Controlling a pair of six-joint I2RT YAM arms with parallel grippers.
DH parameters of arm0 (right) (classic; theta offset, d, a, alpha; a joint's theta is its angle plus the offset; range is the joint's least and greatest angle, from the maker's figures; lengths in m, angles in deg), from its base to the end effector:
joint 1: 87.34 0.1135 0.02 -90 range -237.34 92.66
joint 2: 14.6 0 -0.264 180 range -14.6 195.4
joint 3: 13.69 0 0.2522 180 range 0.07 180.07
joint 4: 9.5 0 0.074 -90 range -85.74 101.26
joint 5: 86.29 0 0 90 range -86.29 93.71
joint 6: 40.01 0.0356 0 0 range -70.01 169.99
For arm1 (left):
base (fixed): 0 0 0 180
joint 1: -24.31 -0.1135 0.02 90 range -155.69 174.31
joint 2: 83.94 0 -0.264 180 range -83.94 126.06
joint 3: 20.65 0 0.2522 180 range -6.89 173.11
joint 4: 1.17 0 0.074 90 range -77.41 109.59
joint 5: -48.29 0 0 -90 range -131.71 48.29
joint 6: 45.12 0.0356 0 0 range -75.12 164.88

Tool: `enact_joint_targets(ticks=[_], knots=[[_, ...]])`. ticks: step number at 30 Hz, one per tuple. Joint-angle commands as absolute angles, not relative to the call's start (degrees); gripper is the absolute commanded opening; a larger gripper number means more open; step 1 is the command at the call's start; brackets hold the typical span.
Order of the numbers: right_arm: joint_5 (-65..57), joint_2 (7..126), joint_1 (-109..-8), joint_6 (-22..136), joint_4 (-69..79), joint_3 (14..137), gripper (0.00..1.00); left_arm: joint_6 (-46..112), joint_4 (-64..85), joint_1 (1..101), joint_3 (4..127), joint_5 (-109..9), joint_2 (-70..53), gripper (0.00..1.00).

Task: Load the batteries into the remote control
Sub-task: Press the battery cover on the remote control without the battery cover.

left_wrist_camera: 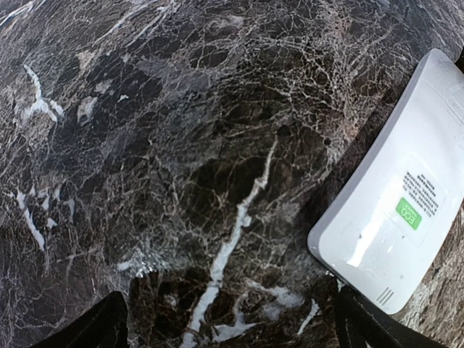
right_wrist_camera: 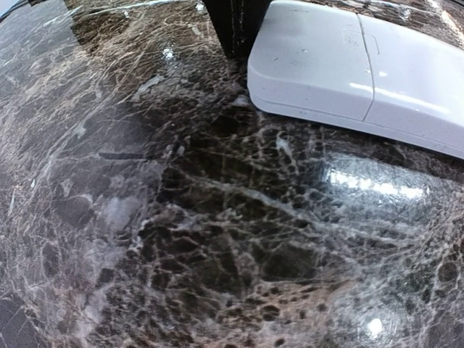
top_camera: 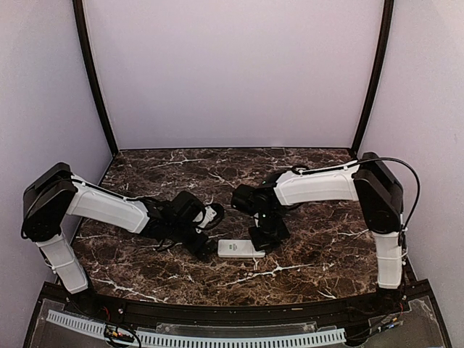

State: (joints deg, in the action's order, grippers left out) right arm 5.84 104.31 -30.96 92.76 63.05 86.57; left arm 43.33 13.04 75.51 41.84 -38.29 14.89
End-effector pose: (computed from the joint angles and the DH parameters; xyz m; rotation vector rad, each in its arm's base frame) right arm 0.2139 0.3193 0.1544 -0.3710 3.1042 -0.0626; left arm 0.2105 -0.2584 0.1403 1.0169 2.2615 -0.3286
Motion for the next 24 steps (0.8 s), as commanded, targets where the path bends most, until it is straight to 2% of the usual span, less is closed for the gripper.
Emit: enact_joint_targets(ticks=[1,10,17,24], knots=[[4.1,106.9,-29.9,93.1,61.1,88.5,0.0,44.2,16.1,75.6,41.6,-39.8,16.3,0.99],[8.5,104.5,-30.8,92.2,65.1,87.9,0.0,44.5,15.6,75.6,41.2,-39.9,16.0,0.99],[10.7,99.2,-33.3,93.1,66.1,80.3,0.0,44.5,15.3,75.6,41.1,-39.9,16.0,0.99],[9.1,100.8,-33.0,93.4,64.4,80.0,0.0,44.5,15.5,75.6,41.1,-40.0,15.9,0.99]])
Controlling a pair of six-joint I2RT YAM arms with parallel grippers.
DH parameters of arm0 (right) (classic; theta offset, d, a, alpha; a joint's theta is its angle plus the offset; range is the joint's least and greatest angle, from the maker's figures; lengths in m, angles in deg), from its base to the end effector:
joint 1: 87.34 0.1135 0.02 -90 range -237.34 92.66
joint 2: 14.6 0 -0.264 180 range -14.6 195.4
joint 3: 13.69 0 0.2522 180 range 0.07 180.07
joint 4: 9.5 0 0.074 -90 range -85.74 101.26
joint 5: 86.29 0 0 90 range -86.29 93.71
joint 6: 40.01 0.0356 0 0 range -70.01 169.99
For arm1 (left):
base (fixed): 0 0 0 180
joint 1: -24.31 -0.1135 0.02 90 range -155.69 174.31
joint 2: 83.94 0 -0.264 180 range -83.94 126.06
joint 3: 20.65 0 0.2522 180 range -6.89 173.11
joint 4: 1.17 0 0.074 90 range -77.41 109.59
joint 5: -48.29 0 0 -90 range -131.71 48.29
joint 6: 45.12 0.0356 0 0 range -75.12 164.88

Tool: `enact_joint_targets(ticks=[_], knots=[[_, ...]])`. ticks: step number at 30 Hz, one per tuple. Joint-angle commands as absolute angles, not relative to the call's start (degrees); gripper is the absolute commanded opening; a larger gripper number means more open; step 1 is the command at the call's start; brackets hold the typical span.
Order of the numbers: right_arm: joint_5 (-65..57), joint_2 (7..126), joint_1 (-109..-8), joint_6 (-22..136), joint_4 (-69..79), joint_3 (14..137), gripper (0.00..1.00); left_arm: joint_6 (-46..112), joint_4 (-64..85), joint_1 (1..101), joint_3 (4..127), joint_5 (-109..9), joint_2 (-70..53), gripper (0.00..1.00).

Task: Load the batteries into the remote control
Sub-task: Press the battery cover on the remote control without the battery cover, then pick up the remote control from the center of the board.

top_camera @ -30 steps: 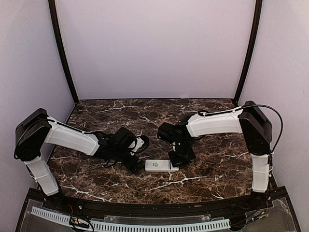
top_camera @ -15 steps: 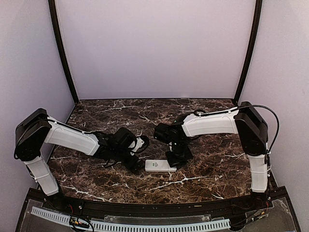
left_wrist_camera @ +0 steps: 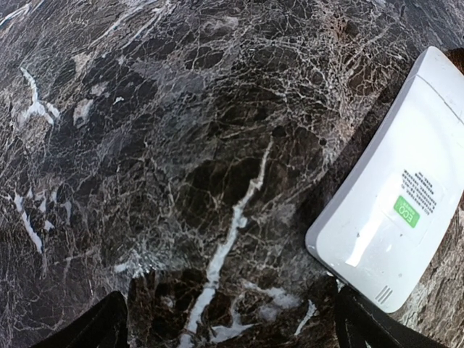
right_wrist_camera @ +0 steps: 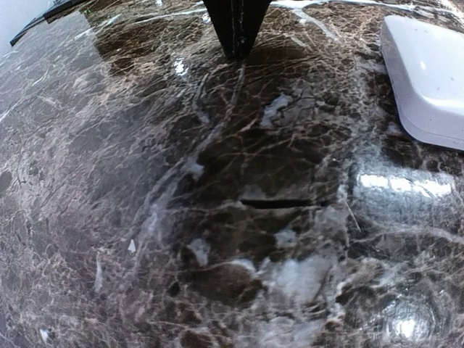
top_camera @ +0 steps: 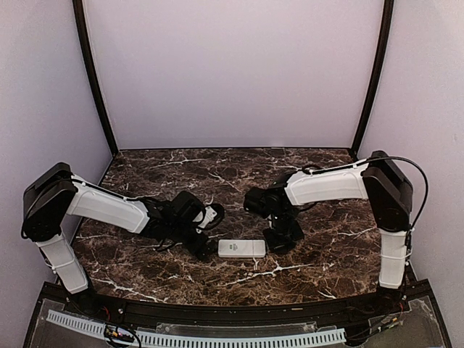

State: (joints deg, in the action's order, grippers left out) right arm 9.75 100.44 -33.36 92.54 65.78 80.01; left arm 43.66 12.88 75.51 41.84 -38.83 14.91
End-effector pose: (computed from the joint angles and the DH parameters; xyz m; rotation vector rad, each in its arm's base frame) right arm 0.2112 0.2841 0.1522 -0.3212 3.1138 -0.2450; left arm 0.2104 -0.2588 0.1404 1.0271 2.2567 -0.3382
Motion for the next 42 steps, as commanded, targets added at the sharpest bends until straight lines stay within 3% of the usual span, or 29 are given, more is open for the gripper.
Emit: enact_joint_targets(ticks=[1,12,22,24,27,29,30,33,42], knots=[[8.4,101.4,-32.6,93.3,63.8,80.9,0.0,44.5,15.4,75.6,41.1,-40.0,15.9,0.99],[-0.2,110.4,-27.1,92.3,60.5,93.9,0.0,45.9,15.6,75.6,41.4,-40.6,15.8,0.99],[6.6,95.5,-34.3,87.2,59.8,83.0,0.0,45.4,13.5,75.4,39.1,-40.3,12.8,0.99],[7.1,92.3,-34.4,80.7,58.4,83.1,0.18,44.1,13.9,74.5,38.8,-38.7,11.0,0.99],[0.0,88.1,-33.6,66.0,51.0,81.6,0.59,41.6,16.2,72.3,39.3,-36.8,7.2,0.99],[-2.7,87.2,-32.4,58.2,48.1,81.5,0.8,41.6,17.3,71.2,39.5,-35.0,4.0,0.99],[-3.2,87.6,-31.8,54.4,47.2,82.1,0.85,41.6,17.8,70.6,39.7,-34.5,1.8,0.99],[-2.9,90.9,-29.8,44.1,46.0,85.0,0.96,39.9,17.4,68.5,39.3,-33.3,-2.4,0.99],[-3.8,103.9,-26.3,30.9,45.8,93.0,0.97,34.2,13.0,63.0,35.8,-31.2,-12.7,0.99]])
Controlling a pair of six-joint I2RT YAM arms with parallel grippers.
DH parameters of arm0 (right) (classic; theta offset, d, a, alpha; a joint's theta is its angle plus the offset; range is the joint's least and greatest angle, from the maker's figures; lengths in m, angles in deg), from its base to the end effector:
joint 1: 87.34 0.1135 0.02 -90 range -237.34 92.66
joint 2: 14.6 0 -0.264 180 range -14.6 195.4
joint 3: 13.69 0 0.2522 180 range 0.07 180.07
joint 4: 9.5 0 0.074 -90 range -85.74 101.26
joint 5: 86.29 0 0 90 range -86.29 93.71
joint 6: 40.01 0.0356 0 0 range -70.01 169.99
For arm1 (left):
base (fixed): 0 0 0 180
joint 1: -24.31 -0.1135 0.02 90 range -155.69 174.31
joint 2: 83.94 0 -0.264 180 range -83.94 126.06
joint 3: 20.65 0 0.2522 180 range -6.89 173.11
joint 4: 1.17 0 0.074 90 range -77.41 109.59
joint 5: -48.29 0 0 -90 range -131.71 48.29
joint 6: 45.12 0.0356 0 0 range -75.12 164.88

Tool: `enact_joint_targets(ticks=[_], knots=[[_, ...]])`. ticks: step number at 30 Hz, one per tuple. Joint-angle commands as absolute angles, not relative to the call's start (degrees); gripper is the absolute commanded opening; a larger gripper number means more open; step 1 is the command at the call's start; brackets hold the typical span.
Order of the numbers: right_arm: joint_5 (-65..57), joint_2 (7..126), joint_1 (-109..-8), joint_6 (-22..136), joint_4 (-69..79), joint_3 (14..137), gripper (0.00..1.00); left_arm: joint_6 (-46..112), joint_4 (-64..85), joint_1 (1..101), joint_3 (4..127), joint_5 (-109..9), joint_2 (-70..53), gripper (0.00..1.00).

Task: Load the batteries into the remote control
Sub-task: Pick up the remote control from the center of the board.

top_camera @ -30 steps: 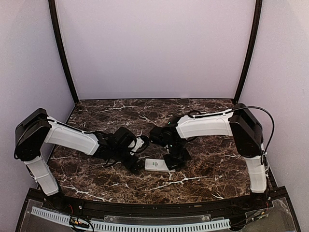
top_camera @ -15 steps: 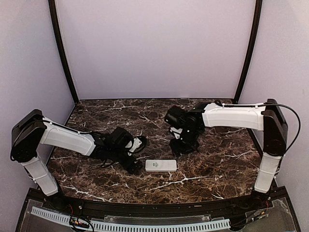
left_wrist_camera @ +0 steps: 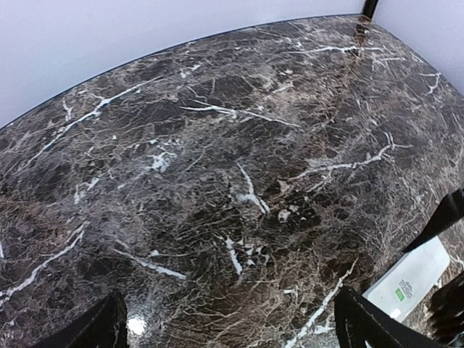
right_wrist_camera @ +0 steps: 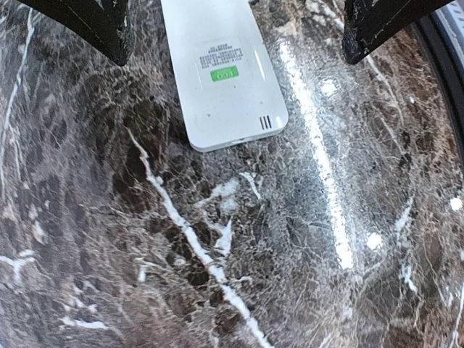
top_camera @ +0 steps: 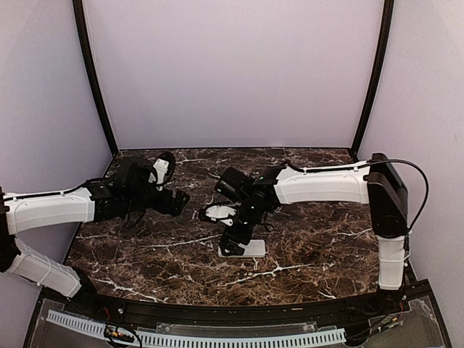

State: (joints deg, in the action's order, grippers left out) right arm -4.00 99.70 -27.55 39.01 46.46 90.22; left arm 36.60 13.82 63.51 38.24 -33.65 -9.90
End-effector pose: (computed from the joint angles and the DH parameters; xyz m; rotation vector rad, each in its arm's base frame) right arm 0.2075 0.3658 0.2085 -1.6486 2.2531 0.4128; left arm 0.2243 -0.1765 0.2466 0.4797 2.0555 -0.3528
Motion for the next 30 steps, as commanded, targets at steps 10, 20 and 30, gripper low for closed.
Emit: enact_joint_targets(ticks=[10,20,30], knots=[[5.6,111.2,-25.4,33.0,49.6,94.8,0.86,35.2,10.6,62.6,34.0,-32.2,-14.2,0.99],[4.0,110.4,-25.3,35.0,51.8,97.8,0.37,36.5,7.0,62.6,32.2,-37.6,-15.6,0.99],[-7.6,99.7,-30.8,45.8,43.7,96.5,0.23,37.7,1.9,62.6,29.5,-41.4,-19.3,0.99]])
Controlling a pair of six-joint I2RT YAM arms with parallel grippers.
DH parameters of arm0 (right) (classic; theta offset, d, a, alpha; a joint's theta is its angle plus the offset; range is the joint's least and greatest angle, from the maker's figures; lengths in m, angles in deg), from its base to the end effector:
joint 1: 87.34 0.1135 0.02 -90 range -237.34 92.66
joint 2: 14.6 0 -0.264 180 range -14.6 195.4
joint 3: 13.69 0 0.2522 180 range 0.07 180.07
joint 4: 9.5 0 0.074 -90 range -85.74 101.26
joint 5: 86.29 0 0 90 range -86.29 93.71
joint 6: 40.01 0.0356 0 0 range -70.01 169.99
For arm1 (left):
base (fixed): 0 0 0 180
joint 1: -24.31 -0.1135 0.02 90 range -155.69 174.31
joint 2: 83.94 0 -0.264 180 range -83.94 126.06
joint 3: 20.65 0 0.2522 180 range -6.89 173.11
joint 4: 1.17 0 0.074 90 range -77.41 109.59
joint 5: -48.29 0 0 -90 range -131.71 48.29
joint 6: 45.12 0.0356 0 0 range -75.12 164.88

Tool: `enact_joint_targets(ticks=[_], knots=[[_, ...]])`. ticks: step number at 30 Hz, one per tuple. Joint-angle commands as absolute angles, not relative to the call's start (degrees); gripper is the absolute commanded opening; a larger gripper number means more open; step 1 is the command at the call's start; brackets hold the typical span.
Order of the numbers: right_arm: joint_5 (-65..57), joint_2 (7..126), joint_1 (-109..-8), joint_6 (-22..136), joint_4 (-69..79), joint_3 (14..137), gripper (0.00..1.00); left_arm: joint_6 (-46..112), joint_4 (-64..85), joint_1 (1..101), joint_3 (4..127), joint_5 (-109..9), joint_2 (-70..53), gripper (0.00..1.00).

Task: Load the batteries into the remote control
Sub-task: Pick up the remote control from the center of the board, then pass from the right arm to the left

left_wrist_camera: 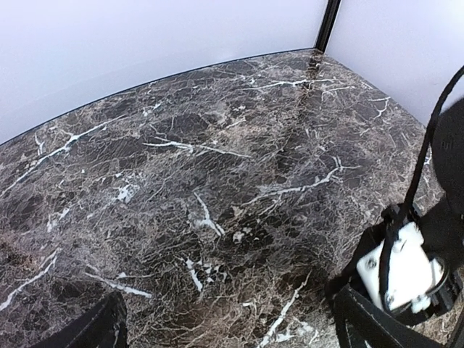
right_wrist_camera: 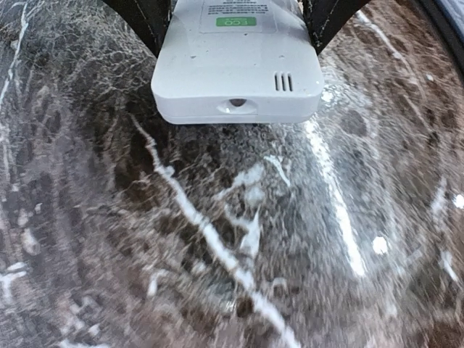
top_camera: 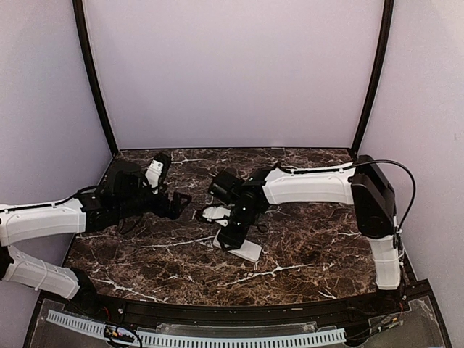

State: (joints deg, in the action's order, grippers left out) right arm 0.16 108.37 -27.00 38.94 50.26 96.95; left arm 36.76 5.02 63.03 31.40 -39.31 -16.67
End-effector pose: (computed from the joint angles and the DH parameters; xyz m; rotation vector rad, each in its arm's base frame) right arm 0.2177 0.3867 0.1769 -1.6865 2.3234 0.2695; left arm 0.2064 -0.1636 0.2508 0.4944 1.9144 -0.4979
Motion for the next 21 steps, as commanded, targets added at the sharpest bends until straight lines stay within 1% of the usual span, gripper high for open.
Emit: enact_joint_targets(ticks=[1,2,5,10,15,18,21], knots=[[-10.0,98.0,-32.1,47.5,41.6,95.5,0.22,37.6,1.5,62.7,29.3,-41.5,-19.7,0.99],[-13.1,96.3,-33.1,48.9,39.5,94.4,0.22,37.6,0.3,62.6,28.6,-42.6,-20.3,0.99],[-17.0,91.8,-35.2,52.1,33.8,91.6,0.2,37.9,-2.5,62.7,27.3,-46.8,-21.2,0.99],[-18.8,86.4,-36.0,54.4,25.9,88.7,0.19,38.1,-8.6,63.1,25.9,-57.3,-20.8,0.99],[-21.0,82.7,-36.8,58.0,17.1,85.8,0.18,39.3,-13.0,64.8,26.7,-63.9,-19.2,0.99],[-25.0,81.3,-37.0,58.5,12.1,84.1,0.18,39.1,-14.9,65.1,27.2,-71.3,-18.7,0.99],[-32.2,80.2,-37.0,56.1,10.1,83.7,0.18,37.9,-17.0,65.1,27.7,-76.9,-18.7,0.99]])
